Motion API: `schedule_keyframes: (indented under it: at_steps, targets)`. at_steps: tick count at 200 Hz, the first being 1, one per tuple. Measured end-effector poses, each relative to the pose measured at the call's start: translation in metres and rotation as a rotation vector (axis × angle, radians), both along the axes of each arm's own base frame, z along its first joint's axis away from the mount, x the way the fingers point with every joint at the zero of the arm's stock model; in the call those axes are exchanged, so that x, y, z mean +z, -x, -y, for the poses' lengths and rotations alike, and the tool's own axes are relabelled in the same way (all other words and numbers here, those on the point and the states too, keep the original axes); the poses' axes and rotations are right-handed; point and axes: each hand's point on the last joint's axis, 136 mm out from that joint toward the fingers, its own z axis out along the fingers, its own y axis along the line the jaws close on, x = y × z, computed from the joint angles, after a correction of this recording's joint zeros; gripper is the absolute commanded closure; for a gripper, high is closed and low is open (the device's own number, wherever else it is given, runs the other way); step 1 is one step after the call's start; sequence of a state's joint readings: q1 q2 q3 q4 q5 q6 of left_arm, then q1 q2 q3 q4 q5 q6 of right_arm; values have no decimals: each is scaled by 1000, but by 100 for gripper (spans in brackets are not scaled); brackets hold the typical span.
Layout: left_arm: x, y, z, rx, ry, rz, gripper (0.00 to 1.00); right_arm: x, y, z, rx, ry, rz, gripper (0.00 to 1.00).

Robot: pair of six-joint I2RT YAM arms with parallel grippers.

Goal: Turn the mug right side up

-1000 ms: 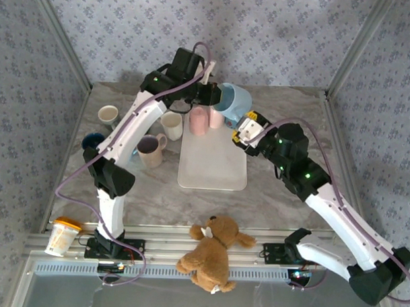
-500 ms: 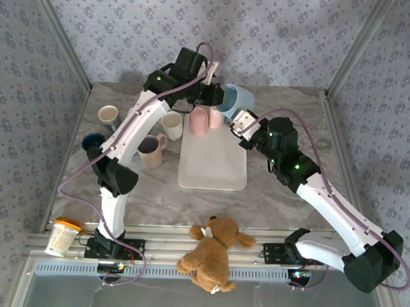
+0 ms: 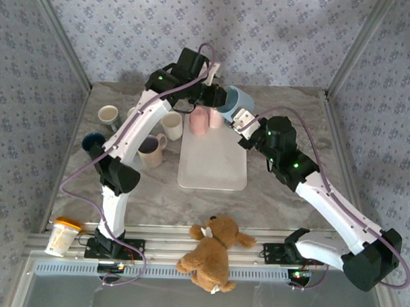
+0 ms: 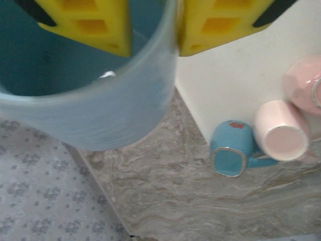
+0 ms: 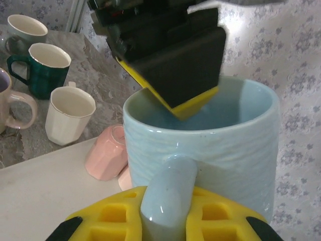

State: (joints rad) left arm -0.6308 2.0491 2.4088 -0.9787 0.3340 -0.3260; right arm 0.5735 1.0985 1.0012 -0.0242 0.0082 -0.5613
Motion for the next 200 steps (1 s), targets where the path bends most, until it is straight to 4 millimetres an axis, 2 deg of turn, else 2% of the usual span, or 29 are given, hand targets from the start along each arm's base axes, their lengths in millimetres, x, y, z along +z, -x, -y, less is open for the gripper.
schedule_keyframes:
  at_steps: [16, 49, 103, 122, 164, 200]
  targets:
    - [8, 2, 4, -33, 19, 25, 42, -10, -4, 5, -18, -18, -42, 100]
    - [13, 2, 0, -49, 14, 58, 35, -32, -12, 22, -71, -74, -130, 100]
    - [11, 5, -44, -9, 72, 87, 34, -72, -30, 65, -202, -226, -257, 100]
    - [11, 11, -52, -13, 125, 111, 34, -80, -37, 84, -259, -295, -290, 100]
    - [-9, 20, -45, -53, 184, 95, 34, -90, -62, 117, -345, -430, -324, 100]
    - [-32, 20, -44, -50, 182, 57, 35, -118, -87, 140, -409, -506, -383, 100]
